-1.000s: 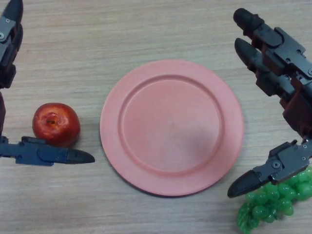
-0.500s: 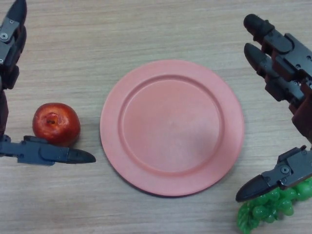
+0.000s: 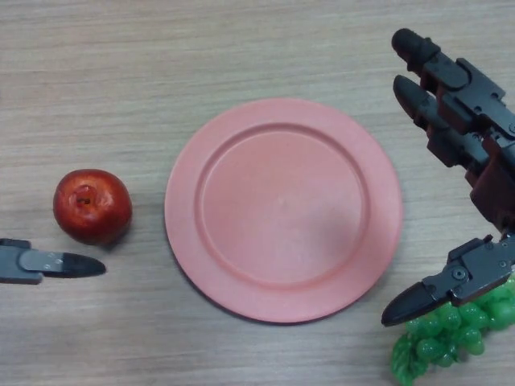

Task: Pick up the red apple and place it on the plate

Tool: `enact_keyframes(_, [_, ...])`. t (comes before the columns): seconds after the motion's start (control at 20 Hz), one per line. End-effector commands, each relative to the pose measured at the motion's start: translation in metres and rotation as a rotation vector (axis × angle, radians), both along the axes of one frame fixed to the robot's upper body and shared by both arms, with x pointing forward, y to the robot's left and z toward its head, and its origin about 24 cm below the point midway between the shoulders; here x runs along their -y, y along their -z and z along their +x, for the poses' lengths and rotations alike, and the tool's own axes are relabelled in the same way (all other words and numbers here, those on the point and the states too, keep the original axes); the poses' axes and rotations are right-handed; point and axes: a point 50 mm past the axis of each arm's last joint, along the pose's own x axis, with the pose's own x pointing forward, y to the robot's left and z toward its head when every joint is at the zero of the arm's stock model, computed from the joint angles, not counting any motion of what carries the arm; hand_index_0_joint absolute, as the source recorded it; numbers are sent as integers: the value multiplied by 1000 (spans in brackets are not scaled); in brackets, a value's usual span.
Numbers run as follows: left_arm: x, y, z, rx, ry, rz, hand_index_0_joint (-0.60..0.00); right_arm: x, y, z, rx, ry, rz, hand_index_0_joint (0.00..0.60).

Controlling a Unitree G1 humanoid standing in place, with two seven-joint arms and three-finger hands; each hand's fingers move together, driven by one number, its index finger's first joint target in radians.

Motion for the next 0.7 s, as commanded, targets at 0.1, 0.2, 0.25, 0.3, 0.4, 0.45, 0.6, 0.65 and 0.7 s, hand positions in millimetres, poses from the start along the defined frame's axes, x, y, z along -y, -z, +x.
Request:
enact_keyframes(0.1, [-15,-18,6,109,6,72,0,2,-21,-9,211,16,24,0])
enact_keyframes(0.2, [-21,-8,18,93,-29,121,0,3,-21,-8,199,27,30,0])
enact_keyframes(0.25, [-22,-3,22,86,-38,143,0,4,-22,-9,197,31,33,0])
enact_keyframes(0.3, [-23,4,27,75,-44,165,0,3,-22,-10,194,35,34,0])
enact_keyframes(0.4, [-22,13,32,62,-44,174,0,3,-20,-13,190,36,46,0])
enact_keyframes(0.45, [-21,17,35,53,-35,170,0,4,-20,-14,190,38,52,0])
enact_keyframes(0.6, [-17,29,39,51,-26,170,0,4,-18,-18,184,50,52,0])
enact_keyframes(0.65, [-17,29,40,98,-36,174,0,3,-18,-19,185,48,52,0])
enact_keyframes(0.7, [-17,32,40,132,-55,255,0,3,-19,-21,183,46,49,0])
